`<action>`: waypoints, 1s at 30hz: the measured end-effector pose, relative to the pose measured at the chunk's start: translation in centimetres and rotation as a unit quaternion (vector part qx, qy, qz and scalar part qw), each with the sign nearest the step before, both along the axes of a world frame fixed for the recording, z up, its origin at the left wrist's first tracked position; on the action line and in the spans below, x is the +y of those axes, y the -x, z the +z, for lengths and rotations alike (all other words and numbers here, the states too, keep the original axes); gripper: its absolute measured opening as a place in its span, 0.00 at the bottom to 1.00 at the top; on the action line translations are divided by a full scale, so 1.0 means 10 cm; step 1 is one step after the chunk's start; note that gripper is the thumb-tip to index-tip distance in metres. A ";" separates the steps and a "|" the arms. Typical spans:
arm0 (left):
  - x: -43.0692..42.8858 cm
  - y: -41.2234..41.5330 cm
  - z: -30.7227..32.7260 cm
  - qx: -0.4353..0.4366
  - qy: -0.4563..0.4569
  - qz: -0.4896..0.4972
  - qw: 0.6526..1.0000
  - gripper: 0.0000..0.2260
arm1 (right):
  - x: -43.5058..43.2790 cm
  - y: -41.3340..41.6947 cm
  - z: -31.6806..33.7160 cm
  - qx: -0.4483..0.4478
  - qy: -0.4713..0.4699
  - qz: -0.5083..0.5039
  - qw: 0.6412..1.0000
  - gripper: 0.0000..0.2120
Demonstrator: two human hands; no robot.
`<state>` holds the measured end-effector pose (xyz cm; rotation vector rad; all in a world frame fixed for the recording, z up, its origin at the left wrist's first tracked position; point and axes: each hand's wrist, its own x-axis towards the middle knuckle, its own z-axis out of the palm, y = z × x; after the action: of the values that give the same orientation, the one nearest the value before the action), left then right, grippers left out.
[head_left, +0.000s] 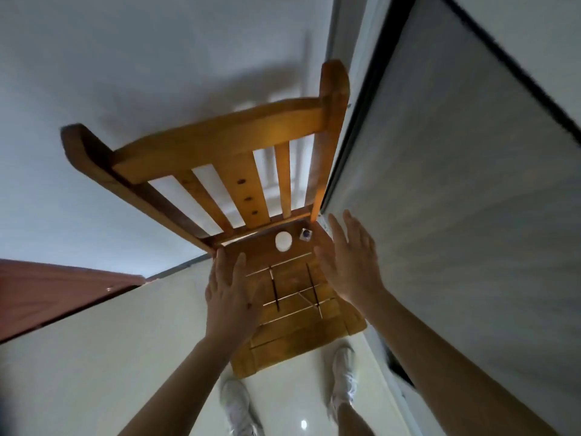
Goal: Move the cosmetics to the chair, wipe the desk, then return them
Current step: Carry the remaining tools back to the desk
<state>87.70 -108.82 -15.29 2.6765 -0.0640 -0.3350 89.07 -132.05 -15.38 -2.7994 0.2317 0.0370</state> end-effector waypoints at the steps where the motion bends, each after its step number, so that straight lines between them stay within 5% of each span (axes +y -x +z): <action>1: -0.02 0.05 -0.25 0.019 -0.001 0.004 1.000 0.29 | 0.05 0.07 -0.25 0.010 -0.011 -0.010 1.000 0.32; 6: -0.10 0.25 -1.31 0.123 -0.002 0.050 0.991 0.37 | 0.22 0.43 -1.52 0.148 -0.067 -0.052 0.985 0.40; 11: -0.16 0.38 -2.11 0.165 -0.025 0.067 0.984 0.35 | 0.33 0.71 -2.32 0.245 -0.099 -0.105 0.959 0.45; 19: -0.27 0.45 -2.65 0.083 0.016 0.123 0.989 0.24 | 0.18 0.75 -2.58 0.176 -0.170 -0.102 0.964 0.18; 23: -0.29 0.39 -2.66 0.062 0.077 0.195 0.976 0.11 | 0.15 0.64 -2.52 0.192 -0.170 -0.105 0.961 0.15; 30: -0.21 0.44 -2.65 0.076 0.066 0.175 0.979 0.09 | 0.20 0.57 -2.52 0.206 -0.112 -0.062 0.970 0.11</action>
<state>83.32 -110.97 -41.75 2.4619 0.4118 -0.4033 83.34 -130.03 -40.56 -2.5175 0.4691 0.5801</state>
